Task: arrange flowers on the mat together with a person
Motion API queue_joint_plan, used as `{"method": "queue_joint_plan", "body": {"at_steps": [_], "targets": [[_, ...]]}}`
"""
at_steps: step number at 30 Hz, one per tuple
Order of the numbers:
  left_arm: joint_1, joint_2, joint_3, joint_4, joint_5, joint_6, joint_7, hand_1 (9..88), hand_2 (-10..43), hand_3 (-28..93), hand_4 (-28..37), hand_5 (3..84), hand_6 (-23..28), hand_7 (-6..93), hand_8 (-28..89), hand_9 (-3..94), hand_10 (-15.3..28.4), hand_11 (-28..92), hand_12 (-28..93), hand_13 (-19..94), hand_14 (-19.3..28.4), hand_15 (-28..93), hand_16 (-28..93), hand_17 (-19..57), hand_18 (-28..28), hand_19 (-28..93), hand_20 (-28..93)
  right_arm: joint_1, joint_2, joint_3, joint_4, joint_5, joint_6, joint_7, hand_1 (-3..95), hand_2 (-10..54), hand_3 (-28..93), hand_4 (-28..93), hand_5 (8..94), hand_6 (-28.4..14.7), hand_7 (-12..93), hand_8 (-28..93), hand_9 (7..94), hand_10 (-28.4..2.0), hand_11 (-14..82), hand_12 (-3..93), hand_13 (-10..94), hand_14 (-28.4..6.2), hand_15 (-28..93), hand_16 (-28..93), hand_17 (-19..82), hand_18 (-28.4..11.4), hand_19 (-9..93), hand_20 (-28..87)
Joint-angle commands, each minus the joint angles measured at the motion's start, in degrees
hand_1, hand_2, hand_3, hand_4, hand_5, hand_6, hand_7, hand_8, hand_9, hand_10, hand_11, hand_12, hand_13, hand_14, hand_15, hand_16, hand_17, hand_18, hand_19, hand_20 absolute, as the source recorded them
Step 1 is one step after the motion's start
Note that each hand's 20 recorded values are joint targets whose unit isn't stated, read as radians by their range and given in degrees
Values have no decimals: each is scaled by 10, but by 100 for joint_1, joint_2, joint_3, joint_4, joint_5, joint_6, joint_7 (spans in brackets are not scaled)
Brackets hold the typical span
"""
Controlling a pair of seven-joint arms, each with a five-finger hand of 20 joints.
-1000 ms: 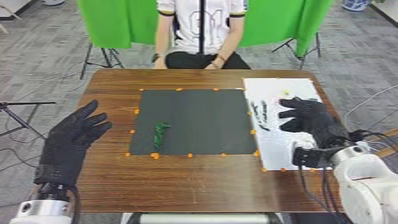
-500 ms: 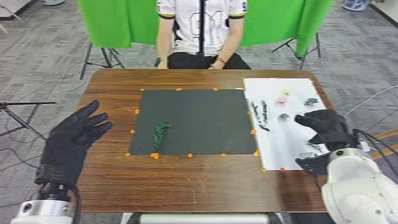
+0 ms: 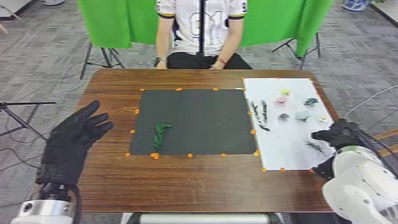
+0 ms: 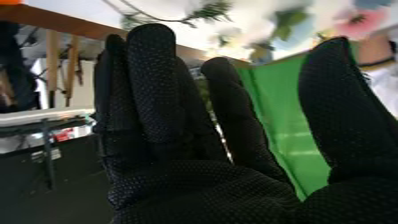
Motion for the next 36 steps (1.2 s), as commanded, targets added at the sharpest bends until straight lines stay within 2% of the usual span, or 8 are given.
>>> {"method": "queue_joint_plan", "body": {"at_steps": [1,14,17,21,22,23,26,36], "targets": [[101,63,45,17,-31,97,89,218,60,781,-283,383,89,132,-96,352,204,258,100,241,274,534,-105,-71,246,544,227,97,112,-27,246,-340,-620,172,391,-45,673,-214,525,-81,93,-94,508,-230,152,145,573,-185,678,82,362,-234,931,-163],[108,85,40,17,-43,107,132,217,60,782,-283,383,89,133,-96,351,203,258,100,241,274,533,-105,-72,246,544,225,423,149,-389,646,-333,-1213,307,450,-59,670,-225,553,-77,91,-93,563,-206,164,146,600,-164,671,87,385,-221,932,-135],[128,90,37,12,-51,119,146,217,60,781,-283,383,89,133,-96,351,204,258,100,241,273,533,-105,-72,246,543,225,470,187,-544,722,-574,-1231,387,504,-57,660,-234,614,-69,92,-93,640,-184,197,149,634,-141,666,95,412,-207,932,-108],[138,88,30,13,-56,114,144,217,60,781,-283,383,88,133,-96,351,203,258,100,241,275,534,-105,-72,246,543,224,566,191,-690,851,-700,-1307,523,603,-64,567,-247,754,-58,90,27,754,-147,193,226,692,-108,652,130,453,-189,932,-52],[157,97,36,8,-63,130,173,217,60,781,-283,382,88,133,-96,352,203,258,100,241,275,534,-105,-72,246,543,224,591,195,-707,882,-687,-1277,497,623,-64,543,-244,783,-53,91,36,786,-135,181,252,708,-101,648,137,468,-182,932,-39],[144,87,31,12,-54,109,144,217,60,782,-283,383,89,133,-96,352,203,259,100,241,275,534,-105,-72,246,543,224,577,189,-691,877,-663,-1299,507,639,-65,528,-243,805,-48,95,42,810,-129,180,272,721,-94,646,143,483,-176,932,-22],[135,77,30,16,-51,114,151,217,61,780,-283,383,89,133,-96,351,203,259,100,241,275,533,-105,-72,246,543,224,605,214,-751,951,-755,-1222,475,653,-67,518,-244,831,-38,103,50,842,-119,203,289,756,-77,645,152,505,-166,932,7],[143,67,9,8,-43,115,148,216,59,783,-283,383,88,134,-96,351,203,258,100,241,274,535,-105,-72,246,543,223,600,348,-775,789,-1152,-554,273,624,-75,554,-267,863,-13,115,76,870,-121,302,238,807,-62,643,180,543,-165,932,112]]}}
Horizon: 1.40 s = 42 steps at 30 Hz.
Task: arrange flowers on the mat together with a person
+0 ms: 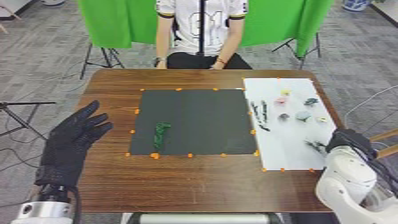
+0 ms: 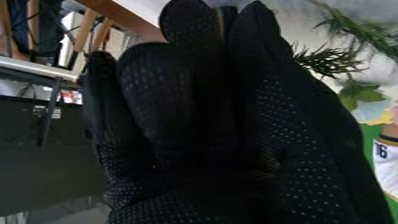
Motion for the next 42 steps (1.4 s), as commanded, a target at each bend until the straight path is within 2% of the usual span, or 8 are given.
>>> {"method": "queue_joint_plan", "body": {"at_steps": [1,8,16,22,25,32,37,42], "targets": [[90,-18,-14,3,-24,62,1,216,59,783,-283,383,88,133,-96,352,203,258,100,241,274,535,-105,-72,246,544,223,-41,181,14,-209,-333,487,-153,617,-76,564,-270,866,-10,117,78,874,-121,308,231,811,-63,643,182,545,-166,932,119],[115,-15,-71,-20,-25,82,-4,217,60,782,-283,383,89,134,-96,352,203,259,100,241,275,534,-105,-72,246,544,223,254,276,-159,-869,-484,875,-437,583,-80,587,-279,880,-1,140,84,895,-122,334,215,830,-66,651,198,554,-179,932,174],[115,-30,-174,-57,-3,100,-69,217,59,782,-283,383,89,133,-96,352,204,258,99,241,273,534,-105,-72,246,544,222,1660,-199,-1456,-1178,-313,1104,-950,565,-89,612,-268,890,-7,148,94,905,-122,348,223,842,-65,659,208,559,-189,932,227],[-86,-22,-205,-19,53,-23,-271,217,60,781,-283,383,89,133,-96,352,203,259,100,241,275,534,-105,-72,246,544,222,2706,-1050,-2579,-783,-4,1020,-1302,563,-92,619,-262,893,-10,148,102,908,-121,354,226,843,-66,665,211,561,-192,932,247],[-188,-5,-165,7,46,-27,-300,219,61,780,-283,383,89,132,-96,352,204,259,99,241,274,533,-105,-72,246,544,222,3018,-1487,-3035,-466,167,854,-1442,563,-91,619,-262,894,-11,148,104,909,-121,355,226,844,-65,667,211,562,-194,932,255],[-335,96,-198,-11,100,-87,-489,218,61,781,-283,383,88,133,-96,352,203,258,99,241,275,534,-104,-73,246,544,222,3096,-2399,-3452,389,311,466,-1743,543,-78,614,-250,894,-9,157,115,913,-120,367,226,851,-64,669,210,565,-196,932,272],[-355,158,-235,-21,69,-58,-442,217,60,782,-283,383,88,133,-96,352,203,258,100,241,274,534,-104,-73,246,544,221,3331,-2697,-3777,958,264,314,-1647,533,-74,617,-246,899,-5,162,113,915,-120,371,225,854,-66,674,212,567,-200,932,283],[-427,258,-184,-3,49,-9,-395,217,60,781,-283,383,89,134,-96,352,203,259,100,241,275,534,-105,-72,246,545,221,3512,-2772,-4076,1319,179,571,-1590,526,-71,621,-244,902,-5,164,110,921,-119,376,224,858,-66,676,212,569,-204,932,295]]}}
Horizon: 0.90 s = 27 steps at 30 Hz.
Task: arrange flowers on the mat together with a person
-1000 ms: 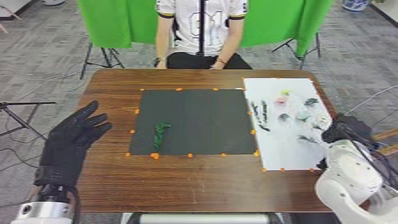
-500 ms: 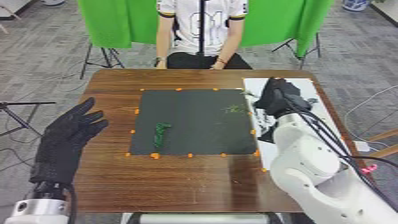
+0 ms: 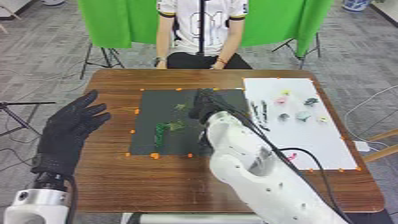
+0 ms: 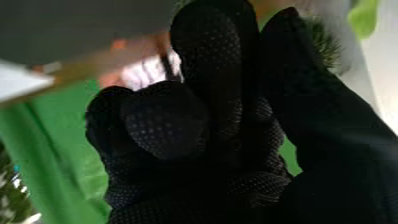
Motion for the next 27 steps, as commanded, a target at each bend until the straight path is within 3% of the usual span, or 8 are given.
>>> {"method": "queue_joint_plan", "body": {"at_steps": [1,8,14,20,27], "targets": [[-156,136,60,51,9,-22,-38,217,60,781,-283,383,89,134,-96,352,203,259,100,241,274,534,-105,-72,246,545,221,250,-251,-507,480,-156,216,124,522,-69,623,-244,903,-4,165,108,922,-119,377,224,861,-66,677,212,570,-206,932,298],[-365,212,226,125,10,-38,-46,217,61,780,-283,383,89,132,-96,352,203,258,100,241,275,533,-105,-73,246,545,221,345,-364,-662,766,-317,64,388,495,-55,637,-247,916,-1,167,88,929,-118,383,225,870,-64,680,214,577,-209,932,324],[-278,203,225,111,-16,-18,5,217,60,781,-283,384,89,132,-95,352,204,258,100,241,274,534,-105,-73,246,545,221,293,-349,-686,682,-68,-344,560,472,-42,632,-248,889,-4,149,63,926,-117,384,227,866,-67,682,217,578,-209,932,328],[-311,165,212,116,16,-66,-61,218,60,781,-283,383,89,133,-95,352,204,259,100,241,274,534,-105,-73,246,545,221,241,-334,-756,513,103,-603,649,459,-35,621,-238,879,-8,142,40,921,-122,381,225,861,-70,685,216,579,-211,932,330],[-424,211,333,171,17,-115,-75,219,61,780,-283,383,89,132,-96,351,203,258,100,240,274,534,-105,-73,246,545,221,298,-360,-835,513,56,-370,685,444,-29,616,-234,856,-19,120,-1,921,-122,370,222,863,-72,681,212,583,-211,932,330]]}}
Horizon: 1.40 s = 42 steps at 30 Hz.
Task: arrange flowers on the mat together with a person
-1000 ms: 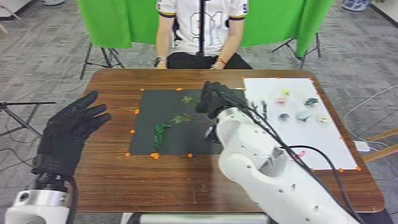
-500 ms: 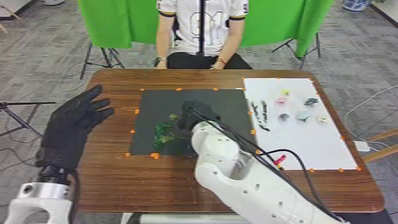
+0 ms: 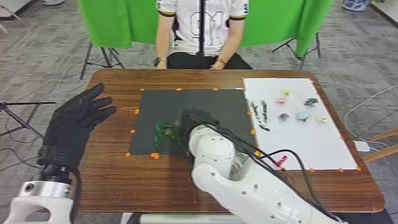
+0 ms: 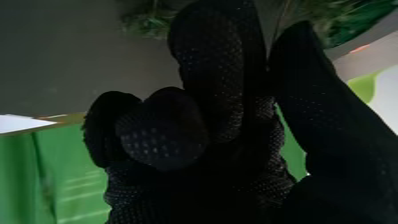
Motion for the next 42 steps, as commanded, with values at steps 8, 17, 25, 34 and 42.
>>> {"method": "queue_joint_plan", "body": {"at_steps": [8,17,25,34,42], "targets": [[156,-7,44,13,8,0,-20,218,60,782,-283,383,89,132,-96,351,203,259,100,240,274,534,-105,-73,246,545,221,226,89,-293,-38,-379,465,11,424,-28,626,-226,846,-21,120,-69,916,-123,361,221,858,-72,673,210,581,-207,932,315],[597,-36,-225,-121,-34,166,154,219,61,781,-283,383,89,133,-96,351,204,260,100,239,275,534,-105,-72,246,546,221,187,198,-52,-321,-335,572,-127,410,-32,616,-216,826,-21,130,-99,919,-125,358,219,859,-71,671,209,586,-205,932,310],[1047,-66,-381,-172,-127,300,471,219,61,780,-283,383,90,133,-96,351,203,260,99,241,274,535,-105,-73,246,546,221,-355,450,918,-1165,516,922,-439,395,-22,599,-209,814,-24,130,-102,918,-129,352,217,857,-74,669,211,584,-208,932,311],[1392,-400,-723,-112,-98,32,601,187,66,770,-283,366,71,123,-97,349,198,248,96,239,275,528,-106,-75,245,538,220,-2146,785,3568,-2202,3958,1552,-1629,291,65,591,-204,643,-63,115,-98,703,-196,264,167,627,-171,665,121,363,-241,919,31],[1618,-575,-849,-56,-72,-41,765,148,57,762,-283,338,45,117,-97,328,181,216,99,227,268,502,-97,-102,238,496,209,-3320,1292,4530,-2419,5168,2576,-2859,230,71,657,-233,567,-51,130,-107,585,-213,217,151,501,-211,625,79,175,-249,751,39]]}}
